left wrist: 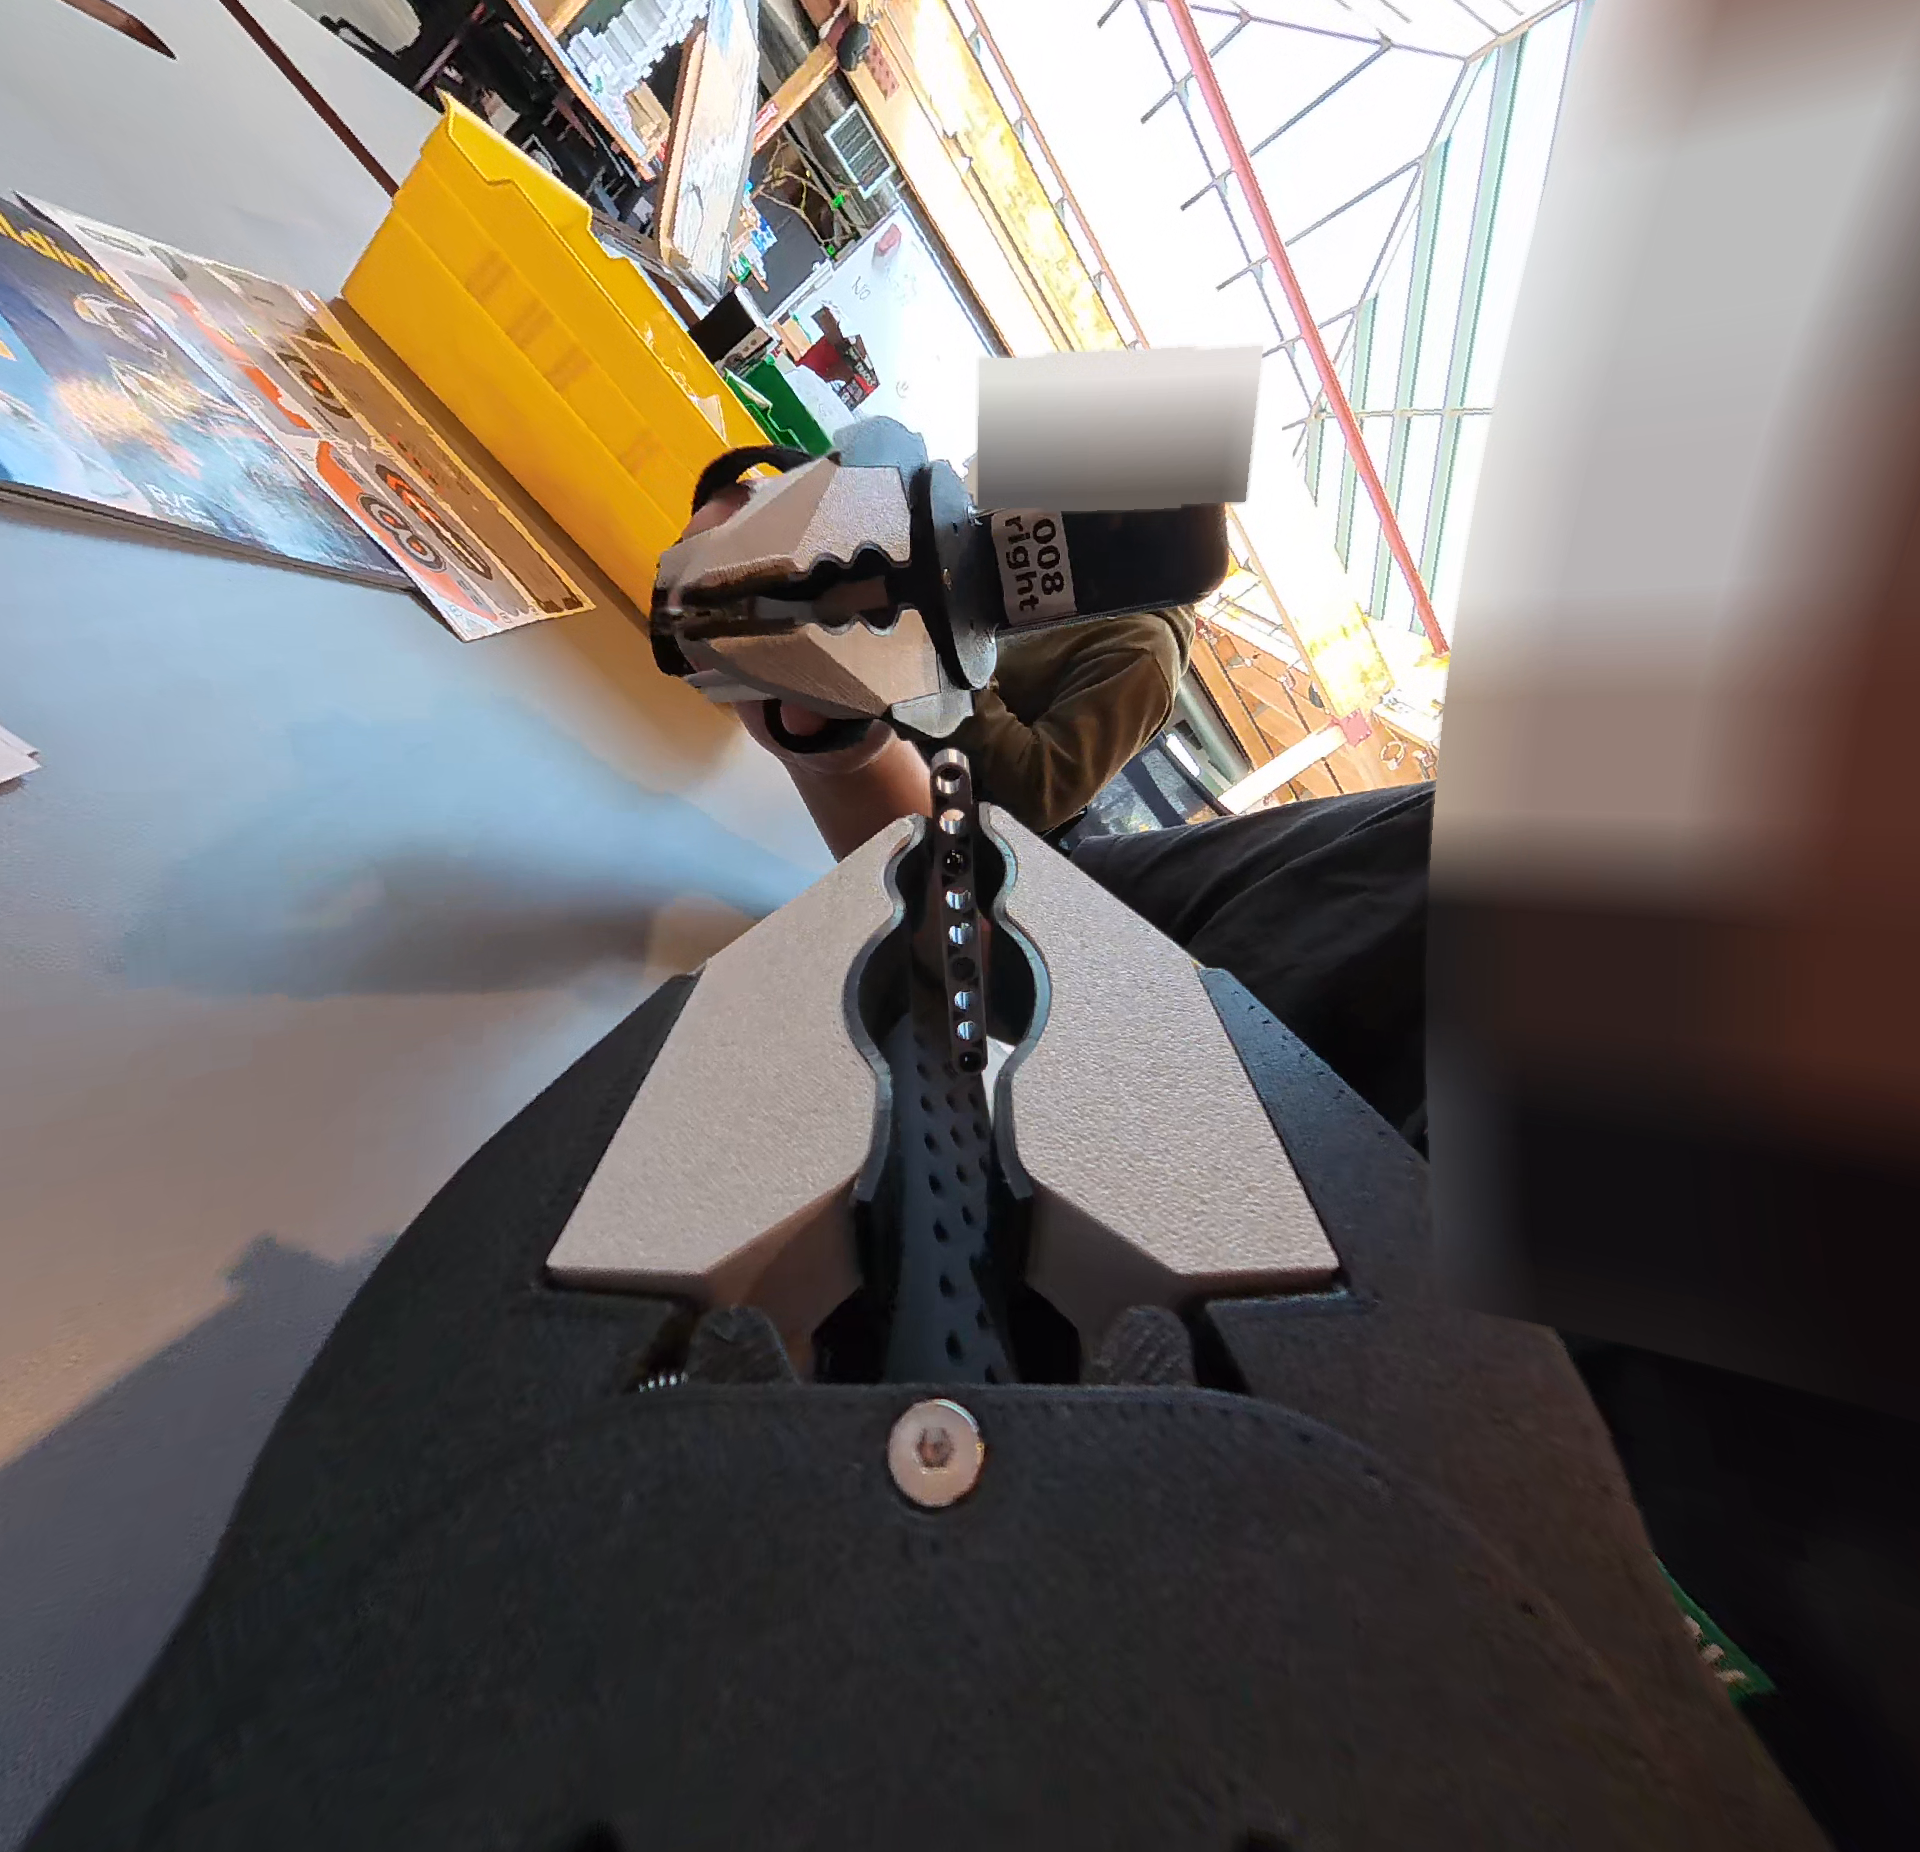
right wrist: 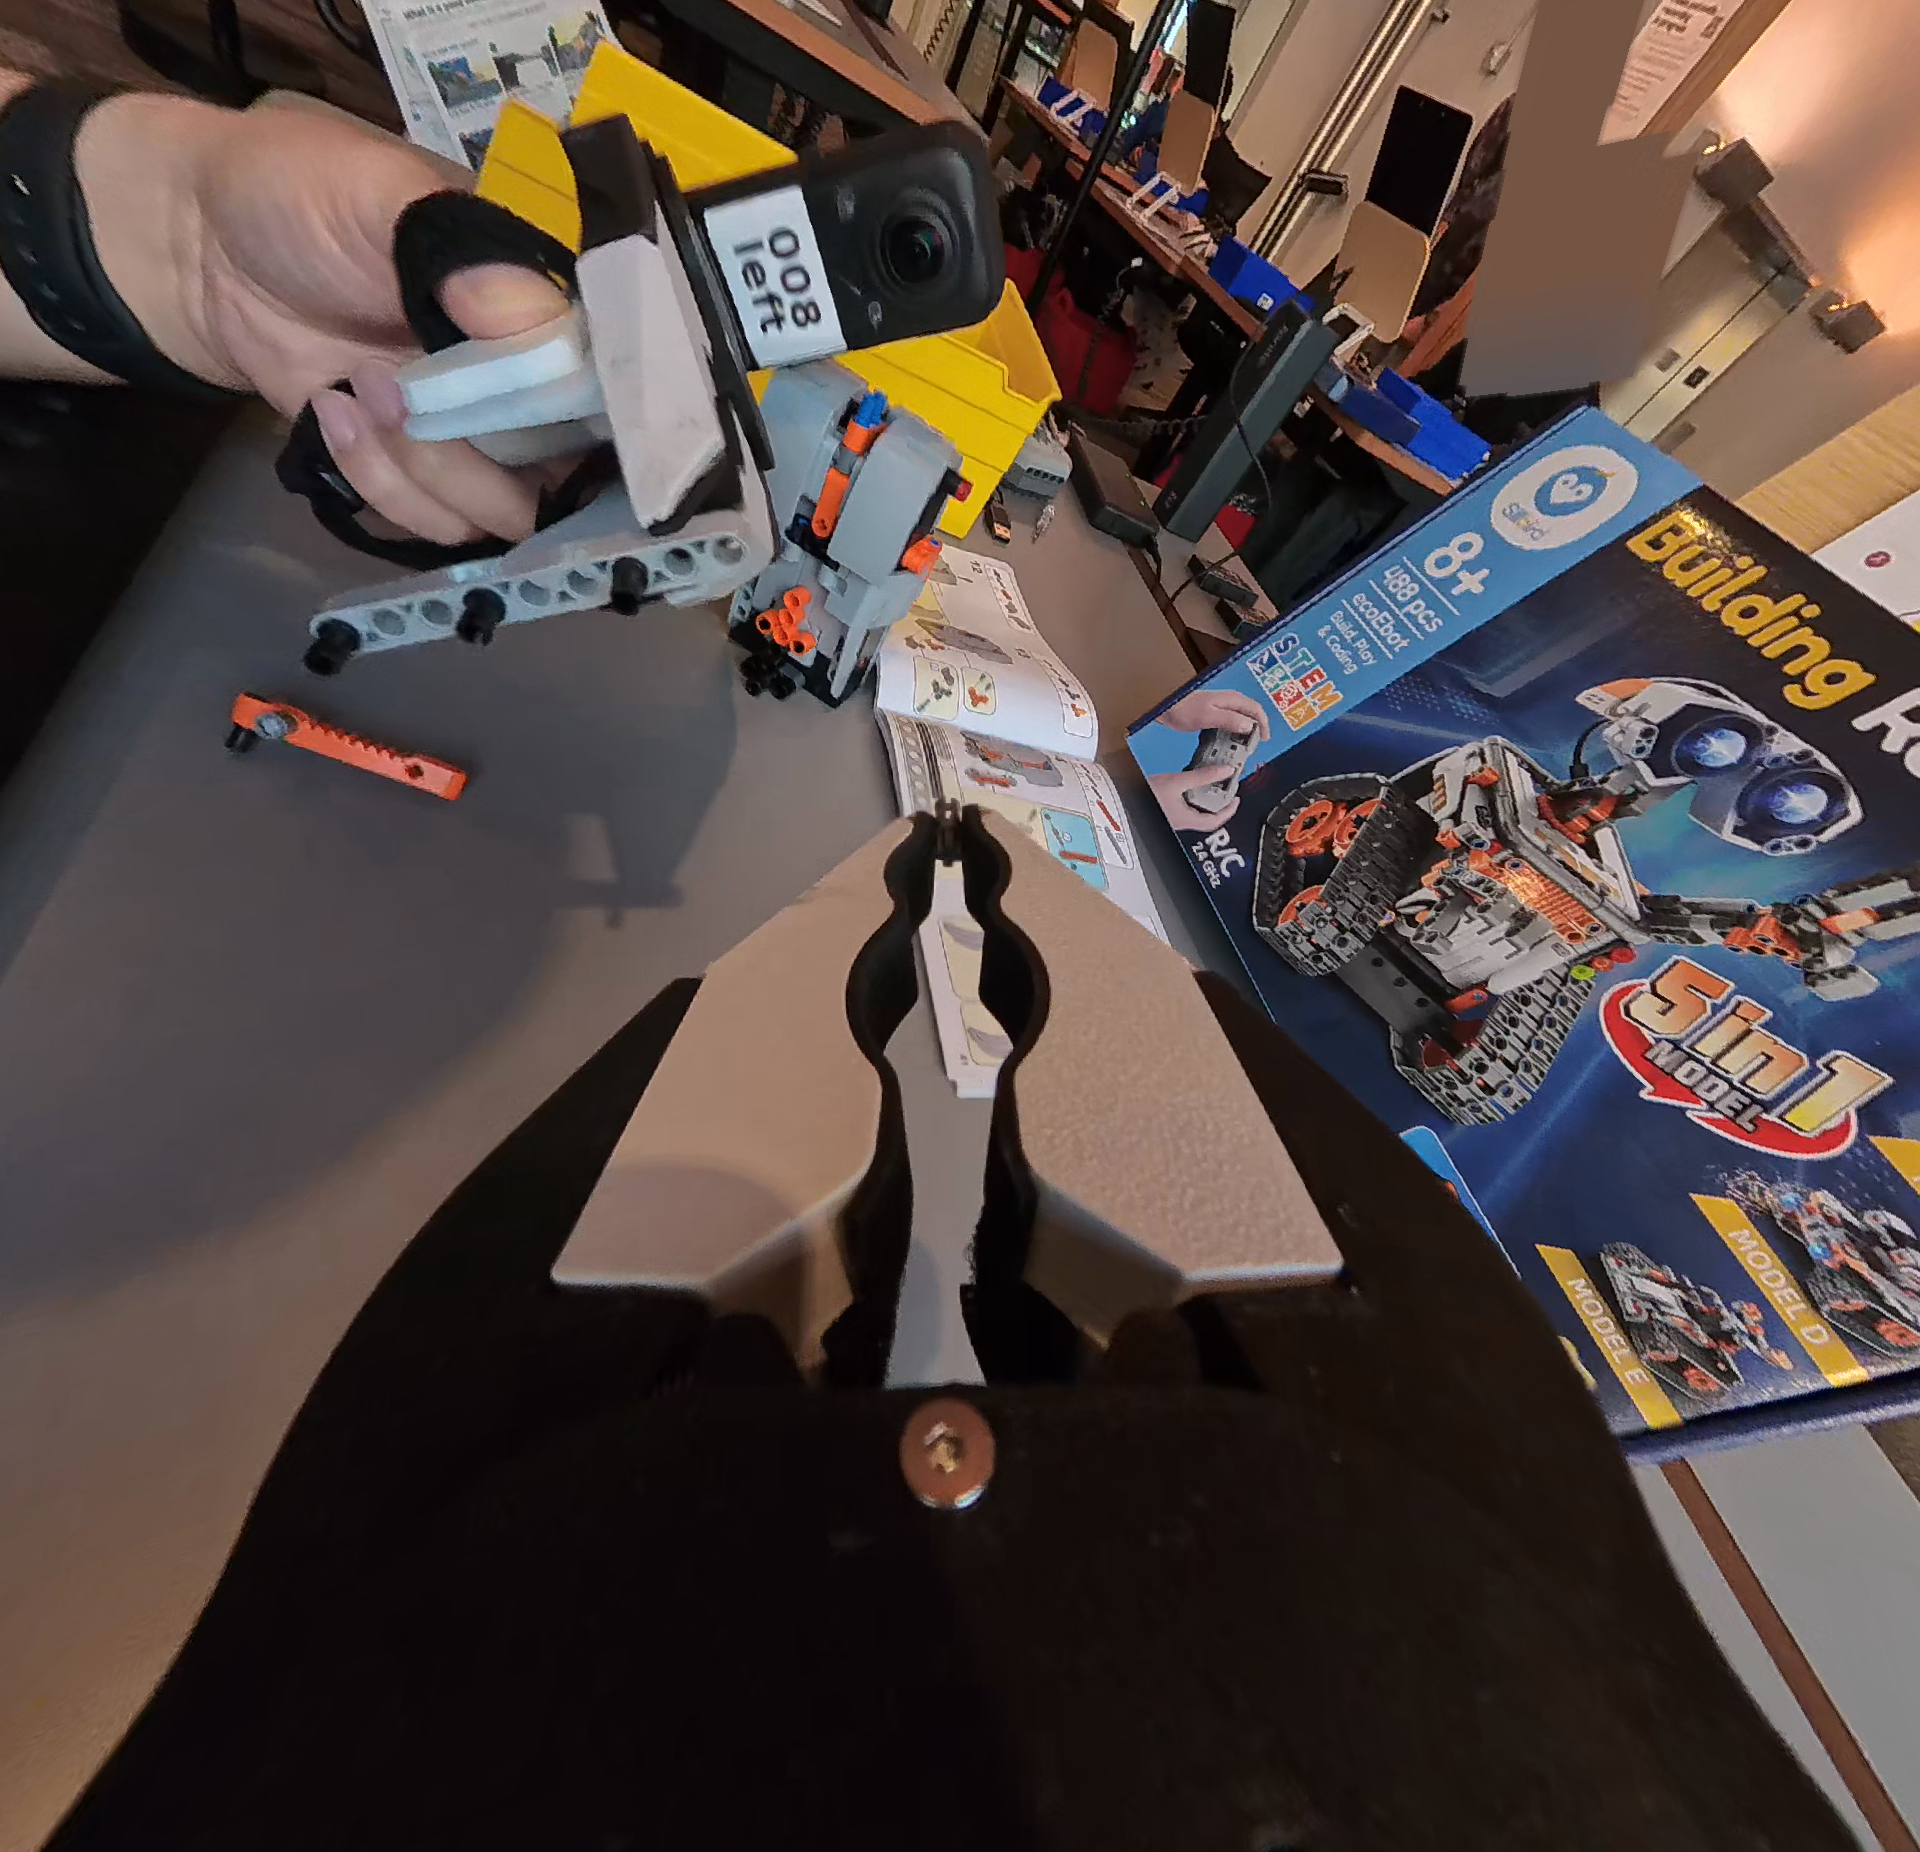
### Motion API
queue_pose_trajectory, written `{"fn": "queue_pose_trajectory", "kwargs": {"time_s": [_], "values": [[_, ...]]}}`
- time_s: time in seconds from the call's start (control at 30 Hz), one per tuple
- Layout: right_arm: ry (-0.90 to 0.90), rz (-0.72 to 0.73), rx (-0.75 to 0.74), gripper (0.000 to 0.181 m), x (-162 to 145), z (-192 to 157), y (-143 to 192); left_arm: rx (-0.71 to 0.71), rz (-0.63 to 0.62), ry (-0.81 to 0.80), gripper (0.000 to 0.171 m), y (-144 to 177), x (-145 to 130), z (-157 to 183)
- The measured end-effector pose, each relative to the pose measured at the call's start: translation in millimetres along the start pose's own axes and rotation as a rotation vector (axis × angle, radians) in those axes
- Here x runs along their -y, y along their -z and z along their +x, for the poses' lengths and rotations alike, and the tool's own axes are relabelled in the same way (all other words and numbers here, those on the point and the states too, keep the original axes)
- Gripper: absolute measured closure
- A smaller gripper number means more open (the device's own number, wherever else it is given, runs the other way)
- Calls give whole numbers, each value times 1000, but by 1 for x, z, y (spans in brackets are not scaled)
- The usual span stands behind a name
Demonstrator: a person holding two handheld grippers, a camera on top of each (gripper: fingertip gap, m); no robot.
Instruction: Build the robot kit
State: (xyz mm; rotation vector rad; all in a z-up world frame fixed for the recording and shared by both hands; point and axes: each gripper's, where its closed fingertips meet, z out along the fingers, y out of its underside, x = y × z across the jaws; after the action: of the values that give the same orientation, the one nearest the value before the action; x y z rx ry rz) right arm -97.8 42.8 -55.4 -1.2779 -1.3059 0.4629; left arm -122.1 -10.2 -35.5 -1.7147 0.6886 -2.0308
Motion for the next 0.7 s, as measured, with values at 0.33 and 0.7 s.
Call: {"fn": "queue_pose_trajectory", "kwargs": {"time_s": [0.33, 0.7], "values": [[-101, 112, 43, 178, 26, -3, 6, -11, 27, -14, 167, 5, 6, 6], [-143, 220, 120, 177, 57, -16, 15, -53, 38, 27, 167, 6, 7, 8]]}}
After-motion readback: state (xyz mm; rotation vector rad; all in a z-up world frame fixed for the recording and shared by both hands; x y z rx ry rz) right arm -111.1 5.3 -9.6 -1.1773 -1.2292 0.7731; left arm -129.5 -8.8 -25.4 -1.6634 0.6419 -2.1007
